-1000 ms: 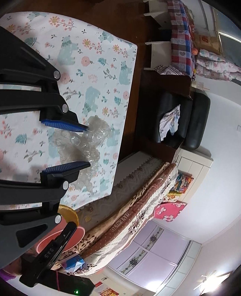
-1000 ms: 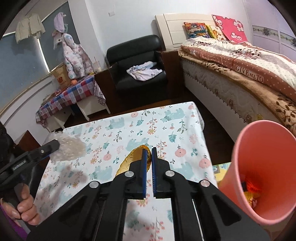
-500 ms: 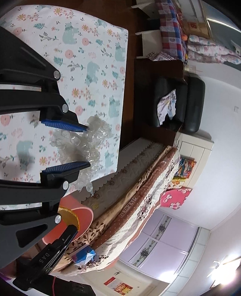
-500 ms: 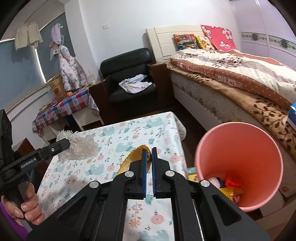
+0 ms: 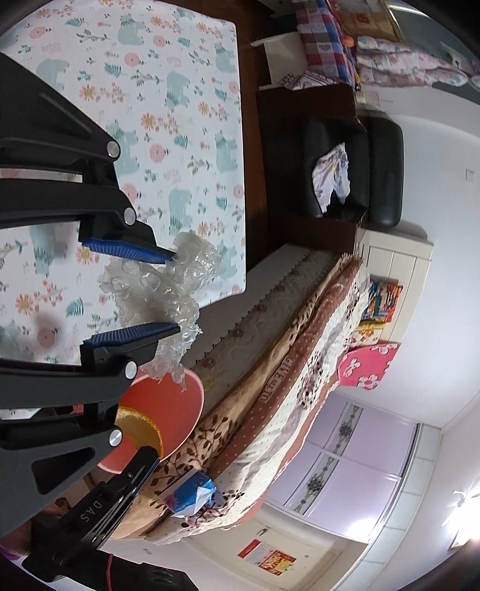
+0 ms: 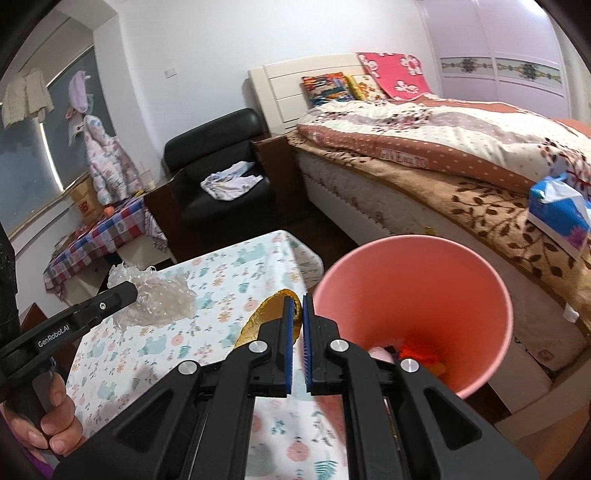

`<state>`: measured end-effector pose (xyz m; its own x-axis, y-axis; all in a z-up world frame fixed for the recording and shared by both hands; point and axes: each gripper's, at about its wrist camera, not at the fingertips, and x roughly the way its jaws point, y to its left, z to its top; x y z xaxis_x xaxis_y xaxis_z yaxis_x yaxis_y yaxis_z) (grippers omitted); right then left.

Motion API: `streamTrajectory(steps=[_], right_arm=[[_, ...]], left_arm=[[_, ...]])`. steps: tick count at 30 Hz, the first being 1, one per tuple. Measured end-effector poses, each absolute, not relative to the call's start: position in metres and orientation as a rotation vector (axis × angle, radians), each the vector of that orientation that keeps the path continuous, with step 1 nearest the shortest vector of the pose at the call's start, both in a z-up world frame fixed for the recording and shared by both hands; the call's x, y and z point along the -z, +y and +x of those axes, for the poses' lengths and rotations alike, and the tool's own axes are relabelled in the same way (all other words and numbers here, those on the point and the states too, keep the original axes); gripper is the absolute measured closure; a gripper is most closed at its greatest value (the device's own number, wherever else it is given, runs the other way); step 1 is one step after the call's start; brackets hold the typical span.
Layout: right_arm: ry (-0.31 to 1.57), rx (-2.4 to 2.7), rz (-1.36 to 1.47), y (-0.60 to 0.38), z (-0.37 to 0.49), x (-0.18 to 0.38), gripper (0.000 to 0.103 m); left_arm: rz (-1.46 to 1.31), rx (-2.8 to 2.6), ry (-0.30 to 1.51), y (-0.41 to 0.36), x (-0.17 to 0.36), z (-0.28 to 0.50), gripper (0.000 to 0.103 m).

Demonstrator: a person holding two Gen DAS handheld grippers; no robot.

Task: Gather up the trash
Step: 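Carry the bubble wrap and orange peel over the pink bucket with both tools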

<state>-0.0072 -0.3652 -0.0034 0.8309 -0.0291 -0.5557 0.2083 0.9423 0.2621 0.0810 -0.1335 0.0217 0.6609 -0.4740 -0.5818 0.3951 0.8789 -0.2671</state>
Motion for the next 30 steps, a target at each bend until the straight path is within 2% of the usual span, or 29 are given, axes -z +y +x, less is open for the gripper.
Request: streamTrajectory(steps=[30], right_arm=[[0.557, 0.321, 0.397, -0.456, -0.031, 0.02, 0.098]], left_arm=[[0.035, 0.591, 0.71, -0.247, -0.005, 0.082, 0.071]])
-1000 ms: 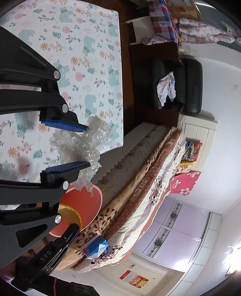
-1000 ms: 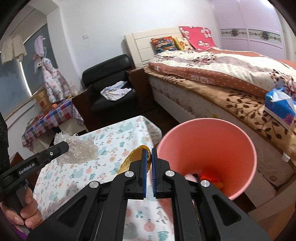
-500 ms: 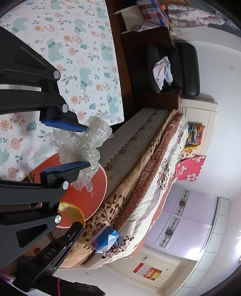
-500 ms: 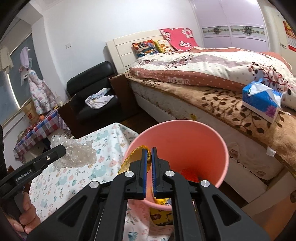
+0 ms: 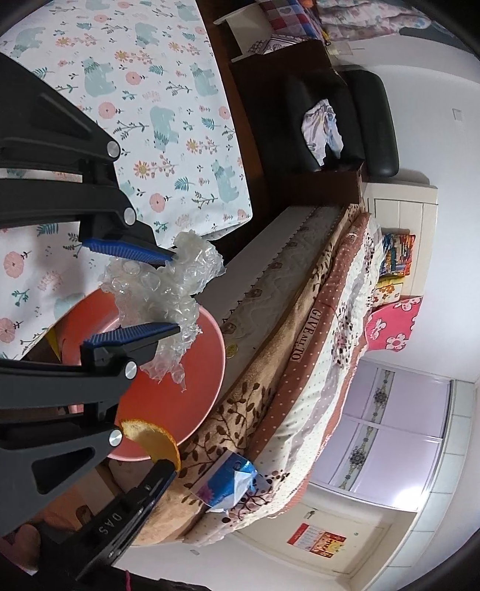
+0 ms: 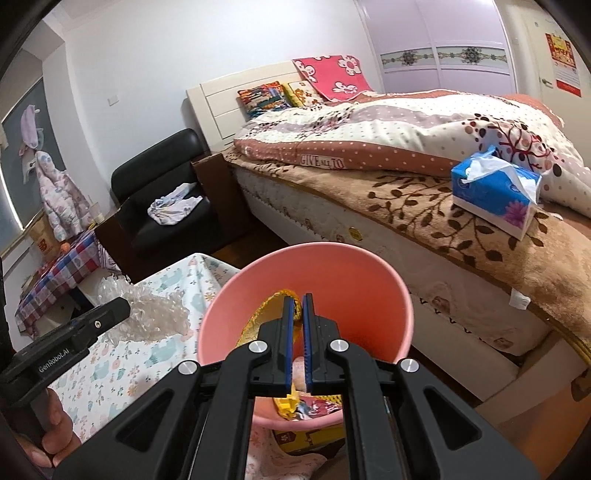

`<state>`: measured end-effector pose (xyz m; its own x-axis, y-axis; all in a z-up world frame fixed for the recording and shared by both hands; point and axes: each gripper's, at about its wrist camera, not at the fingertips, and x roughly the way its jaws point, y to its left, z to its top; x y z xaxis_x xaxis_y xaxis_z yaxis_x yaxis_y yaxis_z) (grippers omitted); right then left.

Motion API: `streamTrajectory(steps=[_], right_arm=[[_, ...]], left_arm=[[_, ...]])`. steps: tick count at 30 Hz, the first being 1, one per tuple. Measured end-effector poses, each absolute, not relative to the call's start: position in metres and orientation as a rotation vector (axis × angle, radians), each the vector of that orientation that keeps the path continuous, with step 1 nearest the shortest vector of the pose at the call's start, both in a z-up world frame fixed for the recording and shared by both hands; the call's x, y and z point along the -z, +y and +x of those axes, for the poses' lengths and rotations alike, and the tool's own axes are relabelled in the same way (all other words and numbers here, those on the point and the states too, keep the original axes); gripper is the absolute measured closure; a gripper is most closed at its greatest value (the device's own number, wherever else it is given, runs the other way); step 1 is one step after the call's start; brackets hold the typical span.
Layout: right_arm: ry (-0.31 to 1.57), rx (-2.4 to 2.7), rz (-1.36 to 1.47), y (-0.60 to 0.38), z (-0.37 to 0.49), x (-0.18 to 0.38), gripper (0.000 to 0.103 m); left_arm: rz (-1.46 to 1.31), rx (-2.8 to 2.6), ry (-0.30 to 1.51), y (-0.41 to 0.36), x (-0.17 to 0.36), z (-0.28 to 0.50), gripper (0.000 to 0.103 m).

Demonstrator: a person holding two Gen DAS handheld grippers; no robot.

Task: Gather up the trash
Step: 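Carry the bubble wrap and orange peel over the pink bucket with both tools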

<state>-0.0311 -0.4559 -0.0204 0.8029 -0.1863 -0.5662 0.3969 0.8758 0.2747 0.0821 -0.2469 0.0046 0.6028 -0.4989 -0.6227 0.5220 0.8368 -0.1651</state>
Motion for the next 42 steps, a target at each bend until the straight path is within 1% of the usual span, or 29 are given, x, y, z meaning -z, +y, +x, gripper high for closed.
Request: streamTrajectory(steps=[27, 42], right_arm=[[0.615, 0.37, 0.411, -0.478, -0.016, 0.053, 0.098], [0.652, 0.405, 0.337, -0.474, 0.004, 0.061, 0.098]], left_arm=[[0.159, 0.613, 0.763, -0.312, 0.036, 0.093, 0.071], [0.199, 0.626, 0.78, -0.334, 0.052, 0.093, 0.071]])
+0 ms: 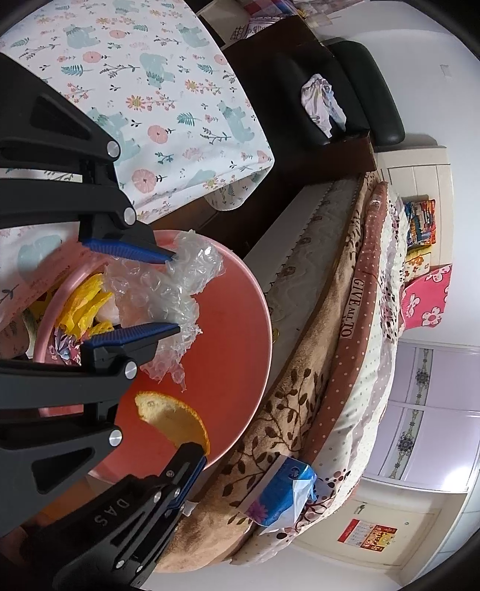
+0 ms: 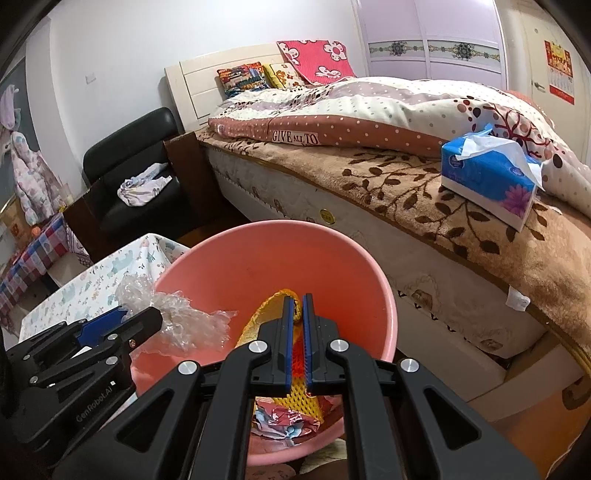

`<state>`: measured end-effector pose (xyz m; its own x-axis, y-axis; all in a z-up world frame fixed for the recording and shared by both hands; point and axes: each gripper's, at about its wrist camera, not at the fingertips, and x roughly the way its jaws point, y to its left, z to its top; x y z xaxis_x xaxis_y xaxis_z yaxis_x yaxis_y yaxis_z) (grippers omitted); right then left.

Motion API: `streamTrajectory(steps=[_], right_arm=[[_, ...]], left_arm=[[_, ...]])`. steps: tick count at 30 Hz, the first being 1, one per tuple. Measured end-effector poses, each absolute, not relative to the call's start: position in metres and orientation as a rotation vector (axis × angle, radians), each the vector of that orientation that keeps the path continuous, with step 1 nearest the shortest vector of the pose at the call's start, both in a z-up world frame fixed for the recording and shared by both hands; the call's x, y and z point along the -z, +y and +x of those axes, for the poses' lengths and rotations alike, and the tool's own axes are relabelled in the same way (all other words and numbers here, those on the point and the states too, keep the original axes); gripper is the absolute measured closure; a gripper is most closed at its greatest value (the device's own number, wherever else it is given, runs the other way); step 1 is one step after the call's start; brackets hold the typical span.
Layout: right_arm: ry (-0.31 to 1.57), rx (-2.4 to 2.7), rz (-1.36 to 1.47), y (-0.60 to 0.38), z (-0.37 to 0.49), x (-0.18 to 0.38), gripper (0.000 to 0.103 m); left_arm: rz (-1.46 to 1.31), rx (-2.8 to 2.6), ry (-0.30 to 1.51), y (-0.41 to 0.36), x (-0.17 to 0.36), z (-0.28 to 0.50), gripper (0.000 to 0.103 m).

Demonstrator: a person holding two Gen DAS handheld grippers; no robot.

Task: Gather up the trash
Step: 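Carry the bubble wrap and orange peel over the pink bucket with both tools, then open both tools to drop the bubble wrap and orange peel into the bucket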

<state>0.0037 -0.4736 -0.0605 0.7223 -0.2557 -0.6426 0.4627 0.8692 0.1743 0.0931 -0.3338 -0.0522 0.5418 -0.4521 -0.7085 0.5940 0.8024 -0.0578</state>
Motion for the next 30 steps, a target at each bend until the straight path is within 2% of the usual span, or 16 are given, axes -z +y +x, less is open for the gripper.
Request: streamTrajectory(steps=[24, 30], right_arm=[[0.725, 0.432, 0.322, -0.484, 0.028, 0.082, 0.098], [0.724, 0.434, 0.322, -0.485, 0.029, 0.082, 0.098]], left_arm=[[0.214, 0.644, 0.797, -0.345, 0.061, 0.098, 0.07], [0.194, 0.658, 0.786, -0.344, 0.056, 0.097, 0.058]])
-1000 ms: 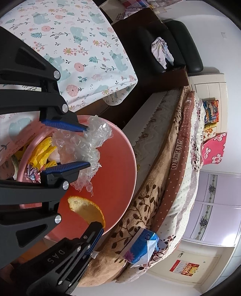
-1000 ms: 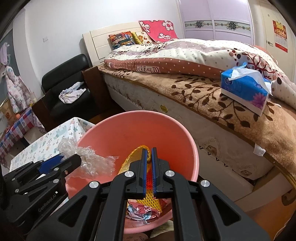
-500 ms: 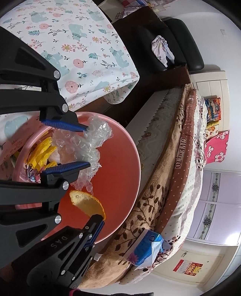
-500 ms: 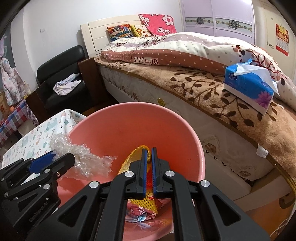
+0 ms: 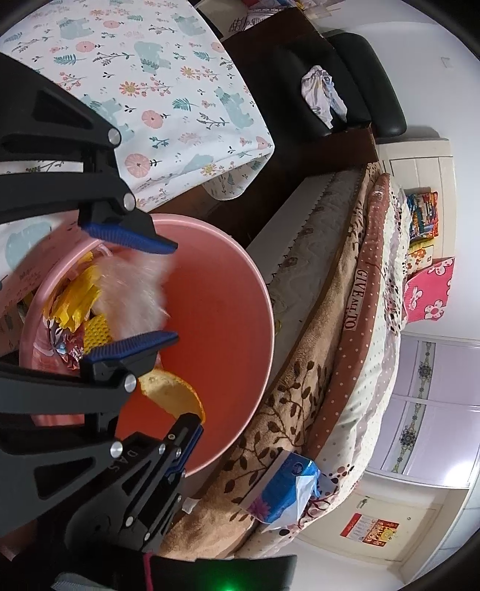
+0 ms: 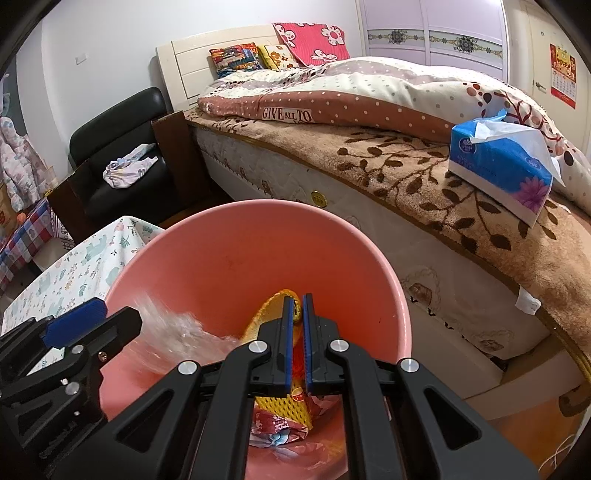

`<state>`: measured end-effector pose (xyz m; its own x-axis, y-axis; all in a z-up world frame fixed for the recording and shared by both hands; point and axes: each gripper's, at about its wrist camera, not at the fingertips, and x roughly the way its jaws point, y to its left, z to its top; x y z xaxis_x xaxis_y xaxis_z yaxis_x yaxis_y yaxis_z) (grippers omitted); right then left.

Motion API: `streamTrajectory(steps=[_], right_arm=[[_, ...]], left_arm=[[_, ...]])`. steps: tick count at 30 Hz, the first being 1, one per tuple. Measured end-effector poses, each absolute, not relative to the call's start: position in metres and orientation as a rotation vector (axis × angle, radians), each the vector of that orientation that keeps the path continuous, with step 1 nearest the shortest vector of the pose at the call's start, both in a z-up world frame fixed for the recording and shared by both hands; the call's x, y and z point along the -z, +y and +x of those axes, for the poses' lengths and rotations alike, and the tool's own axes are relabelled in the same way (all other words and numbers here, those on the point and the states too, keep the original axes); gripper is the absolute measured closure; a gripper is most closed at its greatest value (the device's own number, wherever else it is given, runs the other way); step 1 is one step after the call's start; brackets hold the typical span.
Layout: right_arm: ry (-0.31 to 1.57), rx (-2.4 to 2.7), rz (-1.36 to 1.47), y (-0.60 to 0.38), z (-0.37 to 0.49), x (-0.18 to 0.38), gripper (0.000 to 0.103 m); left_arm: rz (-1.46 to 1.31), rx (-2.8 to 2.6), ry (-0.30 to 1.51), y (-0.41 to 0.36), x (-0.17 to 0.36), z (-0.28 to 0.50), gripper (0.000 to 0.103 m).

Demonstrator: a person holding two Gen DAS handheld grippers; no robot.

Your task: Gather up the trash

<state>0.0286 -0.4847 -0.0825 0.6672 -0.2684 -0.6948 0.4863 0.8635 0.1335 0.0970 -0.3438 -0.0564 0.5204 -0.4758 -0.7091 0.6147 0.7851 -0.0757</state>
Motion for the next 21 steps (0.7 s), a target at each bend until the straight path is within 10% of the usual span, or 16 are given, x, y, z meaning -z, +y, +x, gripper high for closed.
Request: streamTrajectory(steps=[12, 21], right_arm=[[0.717, 0.433, 0.344, -0.49, 0.028, 0.081, 0.097], [0.675, 0.417, 0.349, -0.486, 0.018, 0.072, 0.07]], left_arm=[[0.17, 0.664, 0.757, -0.34, 0.046, 0.093, 0.044], [0.145, 0.658, 0.742, -0.33, 0.038, 0.09, 0.042]])
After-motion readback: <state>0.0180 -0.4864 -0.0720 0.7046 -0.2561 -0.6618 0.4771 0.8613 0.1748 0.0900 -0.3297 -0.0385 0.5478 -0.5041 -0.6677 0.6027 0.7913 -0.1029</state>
